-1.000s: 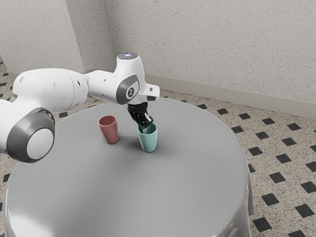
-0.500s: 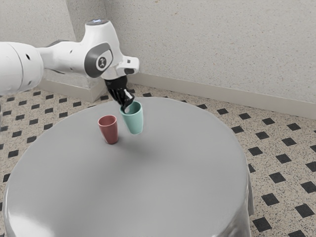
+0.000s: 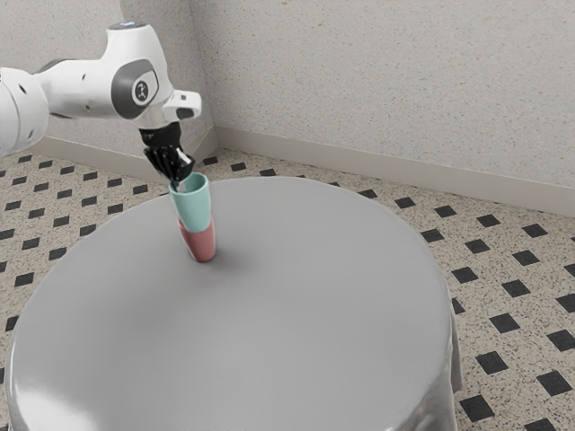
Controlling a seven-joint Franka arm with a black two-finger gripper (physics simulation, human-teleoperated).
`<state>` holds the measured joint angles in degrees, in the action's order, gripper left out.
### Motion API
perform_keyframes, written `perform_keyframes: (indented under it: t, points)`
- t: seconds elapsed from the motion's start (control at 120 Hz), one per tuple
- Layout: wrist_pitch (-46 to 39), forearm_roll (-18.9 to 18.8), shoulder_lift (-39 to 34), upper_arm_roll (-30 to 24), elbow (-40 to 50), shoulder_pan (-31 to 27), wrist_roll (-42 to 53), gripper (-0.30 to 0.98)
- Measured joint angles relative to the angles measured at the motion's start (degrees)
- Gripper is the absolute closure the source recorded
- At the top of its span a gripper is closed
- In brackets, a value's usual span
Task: Place the right cup onto the left cup
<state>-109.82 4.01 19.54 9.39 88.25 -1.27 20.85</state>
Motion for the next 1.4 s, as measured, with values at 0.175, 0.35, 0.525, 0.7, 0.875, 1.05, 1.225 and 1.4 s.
perform_keyframes:
  t: [0.175, 0.35, 0.525, 0.7, 0.875, 1.05, 1.225, 1.4]
  points:
    - [1.8, 1.9, 4.0, 0.1, -5.4, -3.0, 2.6, 0.79]
    - [3.8, 3.9, 7.5, 0.2, -10.2, -4.6, 5.1, 0.79]
    - [5.0, 5.3, 11.4, 0.2, -14.6, -5.8, 7.5, 0.79]
    - [5.5, 6.1, 15.9, 0.1, -19.9, -6.8, 9.8, 0.79]
    - [5.8, 6.3, 17.2, 0.1, -20.9, -6.8, 11.7, 0.79]
    - [5.9, 6.3, 17.4, 0.3, -21.0, -6.8, 13.1, 0.79]
    - [5.8, 6.3, 17.5, 0.4, -21.0, -6.8, 14.3, 0.79]
    - [5.6, 6.6, 18.1, 0.5, -21.0, -6.8, 15.2, 0.79]
